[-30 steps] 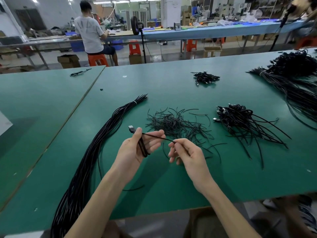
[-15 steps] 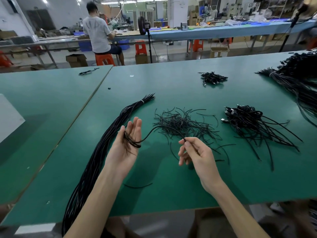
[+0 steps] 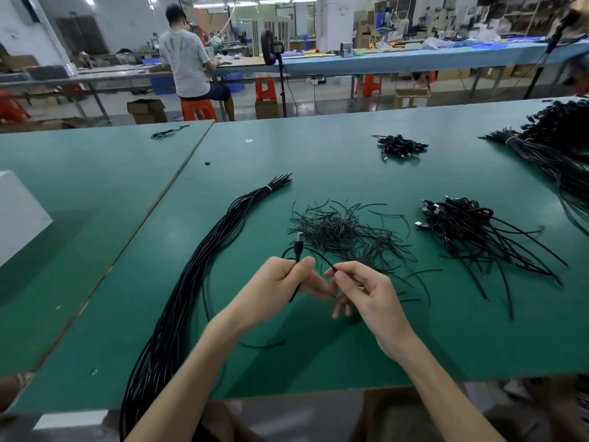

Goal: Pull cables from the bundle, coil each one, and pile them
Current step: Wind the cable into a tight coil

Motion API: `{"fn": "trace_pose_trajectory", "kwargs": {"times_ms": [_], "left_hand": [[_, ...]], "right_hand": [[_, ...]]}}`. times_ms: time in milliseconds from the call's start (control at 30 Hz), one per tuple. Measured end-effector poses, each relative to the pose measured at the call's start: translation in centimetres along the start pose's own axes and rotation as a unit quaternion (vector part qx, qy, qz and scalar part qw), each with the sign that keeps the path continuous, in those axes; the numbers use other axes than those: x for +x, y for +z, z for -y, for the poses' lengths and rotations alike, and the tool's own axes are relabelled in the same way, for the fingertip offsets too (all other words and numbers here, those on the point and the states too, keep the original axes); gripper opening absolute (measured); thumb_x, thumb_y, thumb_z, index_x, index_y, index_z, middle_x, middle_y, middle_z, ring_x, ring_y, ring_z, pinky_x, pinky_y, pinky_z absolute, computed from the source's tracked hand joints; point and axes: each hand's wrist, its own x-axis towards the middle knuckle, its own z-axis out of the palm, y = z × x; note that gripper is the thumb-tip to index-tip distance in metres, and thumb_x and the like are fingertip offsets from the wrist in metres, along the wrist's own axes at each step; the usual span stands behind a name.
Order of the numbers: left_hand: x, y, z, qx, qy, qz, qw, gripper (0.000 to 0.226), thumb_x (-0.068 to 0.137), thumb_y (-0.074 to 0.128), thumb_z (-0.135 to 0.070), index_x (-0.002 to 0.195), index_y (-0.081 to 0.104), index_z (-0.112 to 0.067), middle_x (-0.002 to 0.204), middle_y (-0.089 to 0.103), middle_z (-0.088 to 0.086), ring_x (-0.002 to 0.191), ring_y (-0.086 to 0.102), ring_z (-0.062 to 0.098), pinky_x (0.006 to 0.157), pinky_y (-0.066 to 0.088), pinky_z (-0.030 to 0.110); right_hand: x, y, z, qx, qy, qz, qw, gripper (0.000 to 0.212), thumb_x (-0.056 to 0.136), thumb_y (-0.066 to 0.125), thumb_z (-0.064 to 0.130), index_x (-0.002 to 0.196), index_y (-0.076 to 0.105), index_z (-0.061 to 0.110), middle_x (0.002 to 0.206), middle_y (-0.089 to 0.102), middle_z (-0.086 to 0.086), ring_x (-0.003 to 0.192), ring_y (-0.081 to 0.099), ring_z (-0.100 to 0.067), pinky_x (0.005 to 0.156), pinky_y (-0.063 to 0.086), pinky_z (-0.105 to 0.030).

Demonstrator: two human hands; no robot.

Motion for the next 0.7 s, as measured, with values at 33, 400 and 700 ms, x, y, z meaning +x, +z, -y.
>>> {"fn": "trace_pose_trajectory", "kwargs": {"times_ms": [33,400,700], "left_hand": [[0.2,0.4,0.0,0.031,0.008,-0.041,0.999,0.051,0.112,0.039,-0.029,0.094,0.08,-0.003,0.096,0.08,0.004,0.096,0.077,0.02,0.099,0.055,0.034],[2.1,2.1,1.4,-0.268,0.005,-0.165,0.949,0.053,0.112,0.033,-0.037,0.133,0.063,0.001,0.133,0.069,0.007,0.127,0.063,0.014,0.11,0.047,0.026],[2.4,1.5,1.7,-0.524,-0.024,-0.251,0.813,0.047,0.113,0.034,-0.029,0.113,0.06,0.01,0.122,0.072,0.019,0.064,0.063,0.008,0.062,0.054,0.02]], "right_hand": [[0.0,0.0,0.0,-0.001,-0.004,-0.004,1.0,0.012,0.101,0.061,0.017,0.107,0.072,0.015,0.097,0.076,0.0,0.069,0.073,-0.027,0.056,0.05,-0.026],[0.0,0.5,-0.6,-0.024,0.0,0.098,0.995,0.015,0.096,0.07,0.012,0.102,0.079,0.021,0.08,0.076,-0.007,0.071,0.071,-0.024,0.075,0.058,-0.033],[0.1,0.6,-0.6,-0.023,0.017,0.126,0.992,0.015,0.099,0.066,0.011,0.105,0.079,0.007,0.075,0.071,-0.004,0.065,0.065,-0.019,0.062,0.048,-0.021]]}}
